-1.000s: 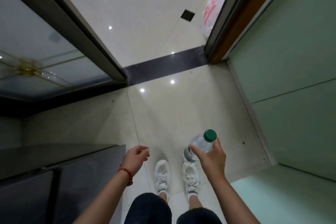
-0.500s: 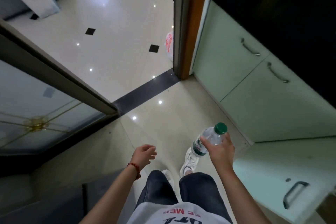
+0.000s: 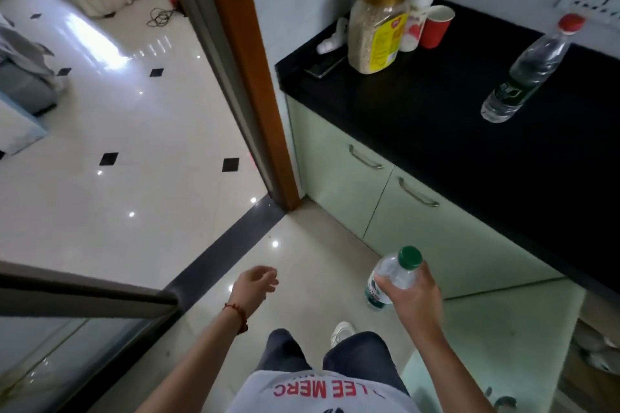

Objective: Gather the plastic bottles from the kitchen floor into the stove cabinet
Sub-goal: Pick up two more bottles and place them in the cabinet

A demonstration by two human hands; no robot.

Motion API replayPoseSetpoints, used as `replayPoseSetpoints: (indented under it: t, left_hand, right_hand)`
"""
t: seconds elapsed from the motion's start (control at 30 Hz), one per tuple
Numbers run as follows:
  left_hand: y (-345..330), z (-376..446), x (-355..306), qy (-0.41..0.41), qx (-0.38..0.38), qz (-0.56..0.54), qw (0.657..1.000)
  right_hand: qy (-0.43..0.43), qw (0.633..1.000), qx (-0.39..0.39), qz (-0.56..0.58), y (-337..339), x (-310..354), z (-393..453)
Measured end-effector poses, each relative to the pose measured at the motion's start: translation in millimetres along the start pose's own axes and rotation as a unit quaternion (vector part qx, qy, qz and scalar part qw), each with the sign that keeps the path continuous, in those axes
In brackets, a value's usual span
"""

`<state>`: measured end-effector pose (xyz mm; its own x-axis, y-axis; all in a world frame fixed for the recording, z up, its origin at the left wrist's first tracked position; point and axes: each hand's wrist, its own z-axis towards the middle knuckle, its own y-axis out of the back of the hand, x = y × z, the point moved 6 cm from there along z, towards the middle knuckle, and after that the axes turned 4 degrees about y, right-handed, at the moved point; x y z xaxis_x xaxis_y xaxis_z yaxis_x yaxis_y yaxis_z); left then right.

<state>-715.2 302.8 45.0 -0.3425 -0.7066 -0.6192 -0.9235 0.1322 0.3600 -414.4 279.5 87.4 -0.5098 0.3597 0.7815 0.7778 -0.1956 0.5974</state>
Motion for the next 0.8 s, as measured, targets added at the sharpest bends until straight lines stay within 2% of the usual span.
replayPoseSetpoints:
  t: [0.17,0.33,0.47,0.6,0.8]
  left_hand:
    - [-47,13,-107,-0.087,0.068,0.033,0.993]
    - [-105,26,-192,-0.15,0.151,0.065,0.975]
    - [-154,42,-260,-0.217,0.244,0.084,0.942]
    - [-199,54,-325,-0.288,0.301,0.123,0.901]
    - [-261,72,-416,-0.376,0.306,0.167,0.859]
  right_hand:
    - [-0.003,0.999,-0.034,-0.01,36,9,30]
    - [-0.062,0.994,-0.085,0.01,68,-1,47]
    - [-0.111,0.982,-0.147,0.026,92,-7,56]
    - [-0.155,0.961,-0.225,0.04,111,-4,59]
    - [-0.203,0.923,-0.319,0.077,128,5,62]
